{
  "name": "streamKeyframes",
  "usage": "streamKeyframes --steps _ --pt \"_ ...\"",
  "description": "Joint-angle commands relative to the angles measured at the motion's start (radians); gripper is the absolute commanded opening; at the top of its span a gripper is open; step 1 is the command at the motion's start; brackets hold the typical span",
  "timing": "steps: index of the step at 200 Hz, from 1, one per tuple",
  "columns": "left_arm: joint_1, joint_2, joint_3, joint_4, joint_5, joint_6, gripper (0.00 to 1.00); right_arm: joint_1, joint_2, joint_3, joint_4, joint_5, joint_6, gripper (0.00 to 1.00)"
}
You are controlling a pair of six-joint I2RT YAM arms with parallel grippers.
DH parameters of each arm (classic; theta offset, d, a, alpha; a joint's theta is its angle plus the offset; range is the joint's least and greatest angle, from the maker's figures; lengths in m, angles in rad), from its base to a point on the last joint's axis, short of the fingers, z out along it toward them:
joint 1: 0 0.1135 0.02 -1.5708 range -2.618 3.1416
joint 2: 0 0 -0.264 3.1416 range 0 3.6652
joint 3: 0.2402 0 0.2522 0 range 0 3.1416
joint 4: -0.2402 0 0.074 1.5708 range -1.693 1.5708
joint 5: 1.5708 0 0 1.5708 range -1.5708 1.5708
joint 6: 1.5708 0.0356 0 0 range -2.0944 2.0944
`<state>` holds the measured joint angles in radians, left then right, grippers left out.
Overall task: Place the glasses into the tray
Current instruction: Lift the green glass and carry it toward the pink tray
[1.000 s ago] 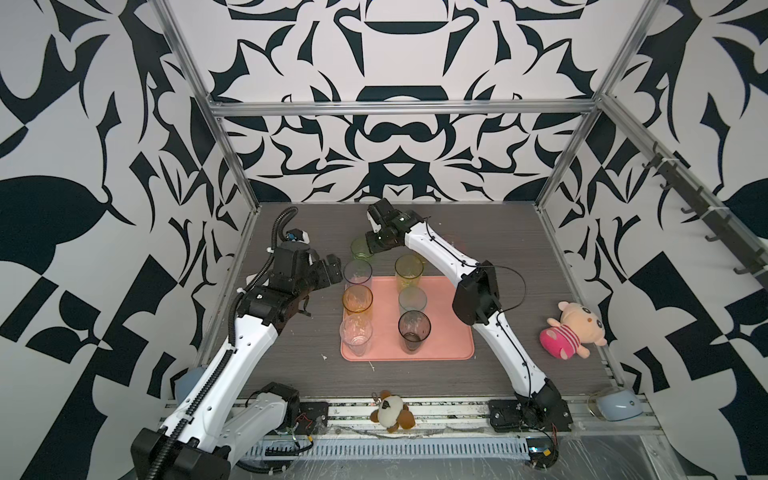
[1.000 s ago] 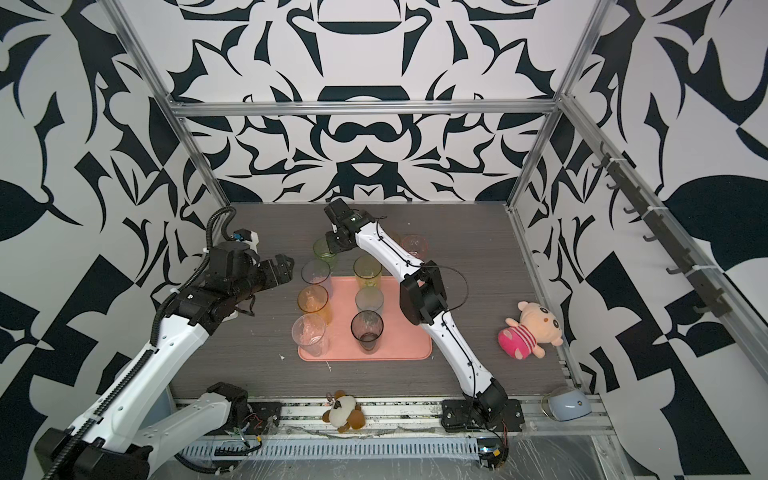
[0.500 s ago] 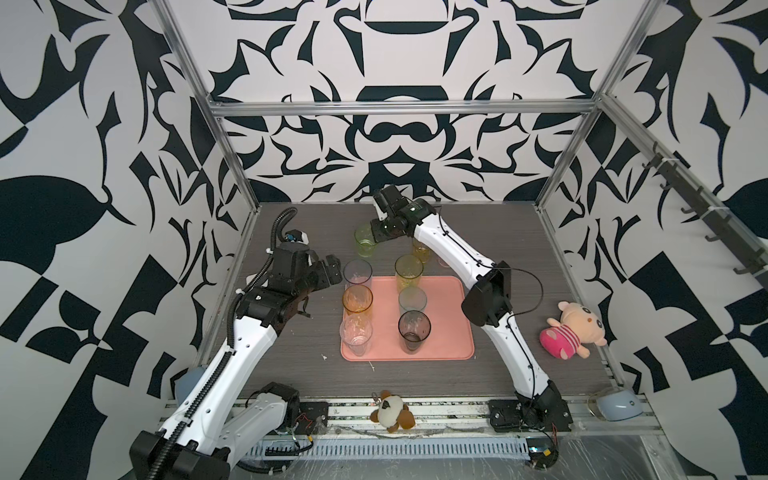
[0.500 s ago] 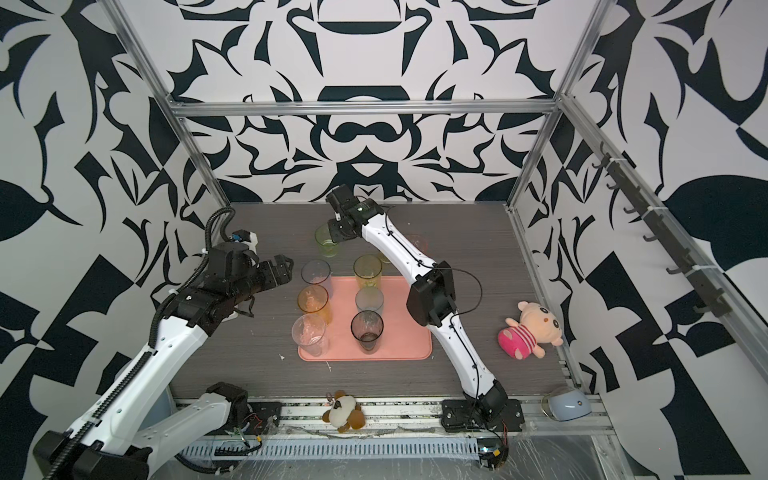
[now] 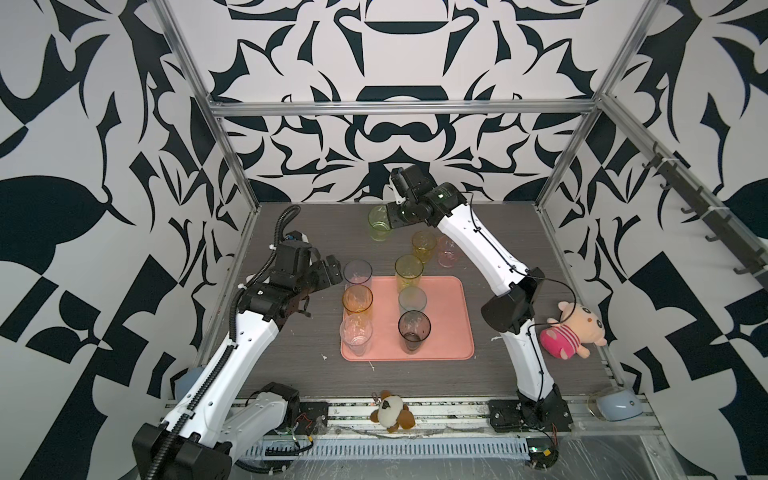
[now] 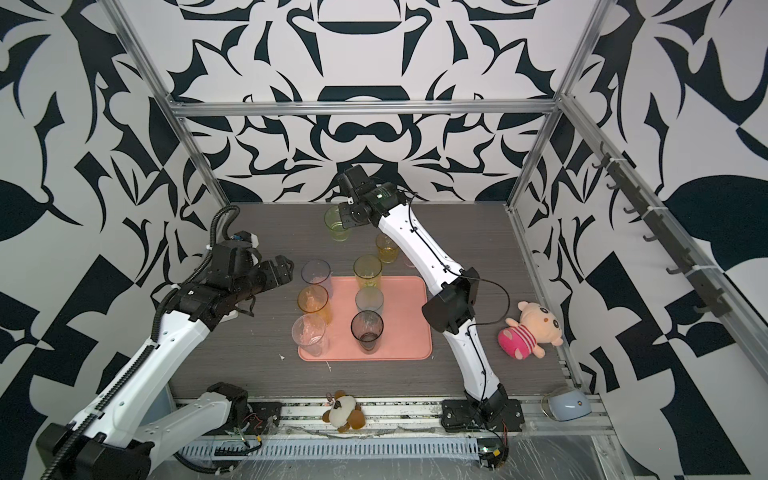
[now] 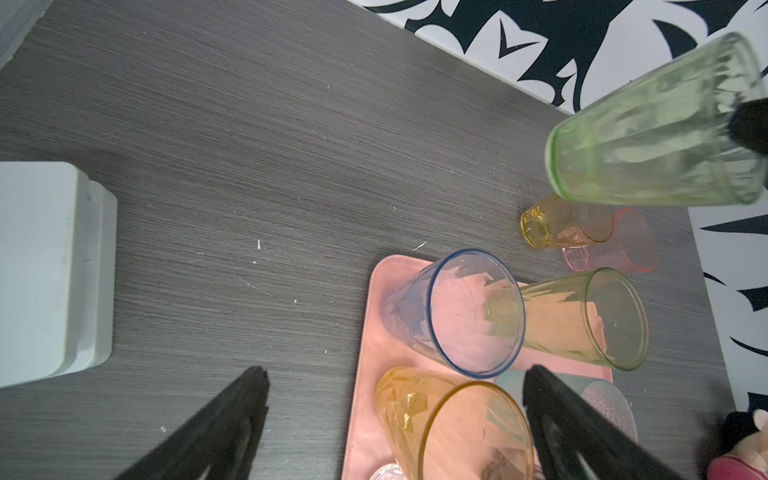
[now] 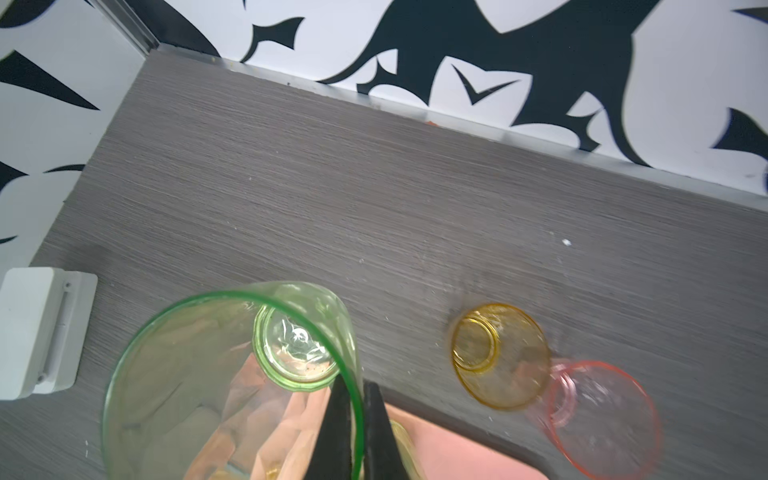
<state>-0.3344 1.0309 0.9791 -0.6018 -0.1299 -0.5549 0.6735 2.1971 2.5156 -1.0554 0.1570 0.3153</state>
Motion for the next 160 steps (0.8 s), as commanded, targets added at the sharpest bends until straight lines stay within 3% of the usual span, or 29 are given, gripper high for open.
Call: streamKeyframes --steps 1,79,160 --pt "-0.003 0.014 0.041 -0.044 0.016 -0.027 0.99 -0.006 -0.114 -0.042 -0.026 0.074 0.012 0.00" --pt "-0.002 0.020 0.038 -0.029 0.050 -0.053 0.99 -0.011 -0.354 -0.292 -0.060 0.159 0.039 0.00" --pt "-0.002 0.003 0.034 -0.044 0.047 -0.032 0.99 -0.058 -0.686 -0.714 0.062 0.200 0.090 0.00"
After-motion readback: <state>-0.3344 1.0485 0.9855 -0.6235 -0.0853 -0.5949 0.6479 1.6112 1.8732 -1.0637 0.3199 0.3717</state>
